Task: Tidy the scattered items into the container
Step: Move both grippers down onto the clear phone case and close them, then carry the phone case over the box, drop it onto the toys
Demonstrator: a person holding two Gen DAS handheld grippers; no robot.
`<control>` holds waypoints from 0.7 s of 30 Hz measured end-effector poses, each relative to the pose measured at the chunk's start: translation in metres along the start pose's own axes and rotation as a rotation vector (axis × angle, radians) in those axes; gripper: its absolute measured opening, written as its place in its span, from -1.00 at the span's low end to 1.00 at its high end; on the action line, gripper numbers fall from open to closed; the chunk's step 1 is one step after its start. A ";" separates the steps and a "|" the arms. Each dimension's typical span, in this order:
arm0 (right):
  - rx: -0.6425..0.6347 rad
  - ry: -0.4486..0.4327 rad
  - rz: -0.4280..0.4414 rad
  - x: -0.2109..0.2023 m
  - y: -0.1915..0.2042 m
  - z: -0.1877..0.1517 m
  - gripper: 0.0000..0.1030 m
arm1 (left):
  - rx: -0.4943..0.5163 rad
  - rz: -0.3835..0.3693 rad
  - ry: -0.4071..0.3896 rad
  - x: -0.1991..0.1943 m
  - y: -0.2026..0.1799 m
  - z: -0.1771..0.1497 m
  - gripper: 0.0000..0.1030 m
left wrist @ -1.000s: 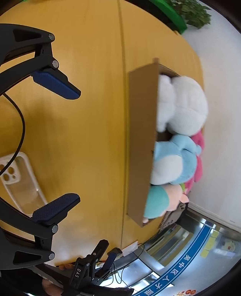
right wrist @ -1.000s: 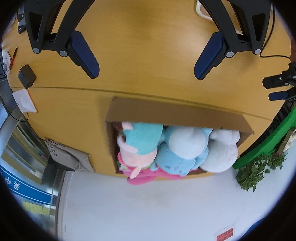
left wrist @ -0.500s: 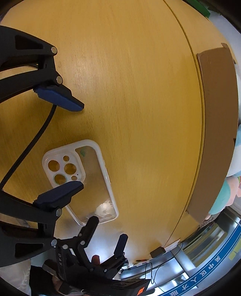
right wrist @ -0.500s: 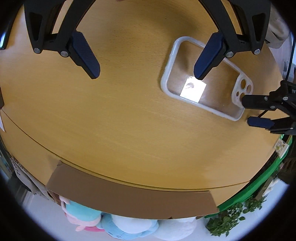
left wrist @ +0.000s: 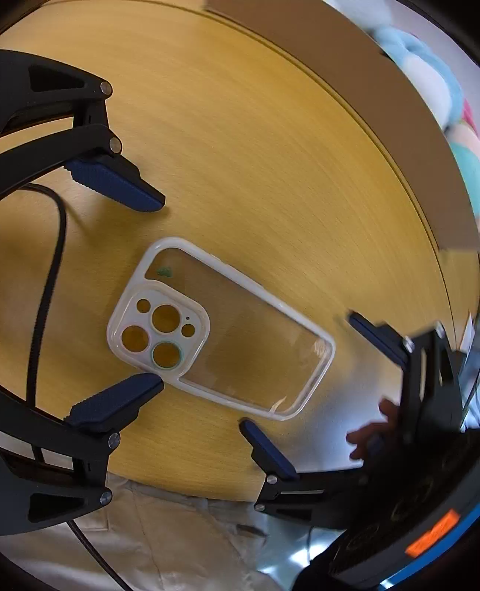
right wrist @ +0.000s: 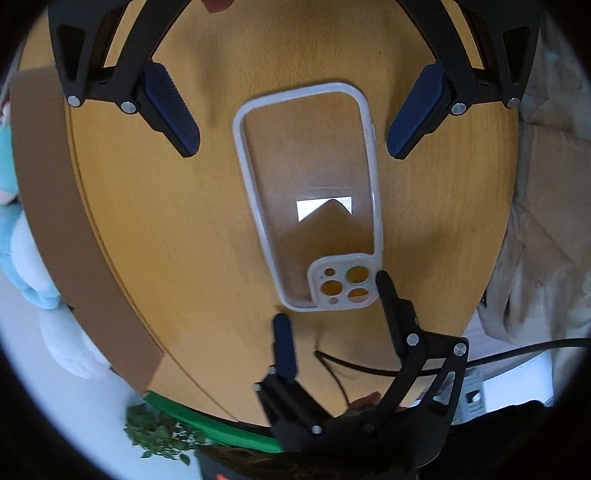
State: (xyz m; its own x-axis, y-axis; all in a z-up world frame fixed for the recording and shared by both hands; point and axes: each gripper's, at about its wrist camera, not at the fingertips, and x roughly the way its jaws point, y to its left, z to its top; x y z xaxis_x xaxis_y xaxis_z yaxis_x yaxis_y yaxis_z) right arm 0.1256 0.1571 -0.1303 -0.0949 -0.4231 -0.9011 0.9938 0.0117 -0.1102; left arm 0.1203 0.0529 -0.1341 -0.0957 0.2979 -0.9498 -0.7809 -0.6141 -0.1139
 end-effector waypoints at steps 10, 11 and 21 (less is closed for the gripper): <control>0.022 -0.042 0.102 -0.002 -0.021 -0.007 0.58 | 0.254 0.031 -0.019 0.006 -0.028 0.004 0.60; 0.016 -0.038 0.101 -0.002 -0.021 -0.007 0.57 | 0.264 0.028 -0.017 0.005 -0.027 0.006 0.60; -0.008 -0.118 0.027 -0.043 -0.052 0.003 0.55 | 0.319 0.034 -0.097 -0.043 0.001 0.045 0.59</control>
State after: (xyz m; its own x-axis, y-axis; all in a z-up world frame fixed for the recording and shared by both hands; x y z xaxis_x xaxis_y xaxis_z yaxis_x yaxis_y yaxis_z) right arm 0.0784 0.1717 -0.0845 -0.0607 -0.5263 -0.8481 0.9954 0.0317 -0.0908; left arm 0.0959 0.0726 -0.0803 -0.1712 0.3585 -0.9177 -0.9287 -0.3696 0.0288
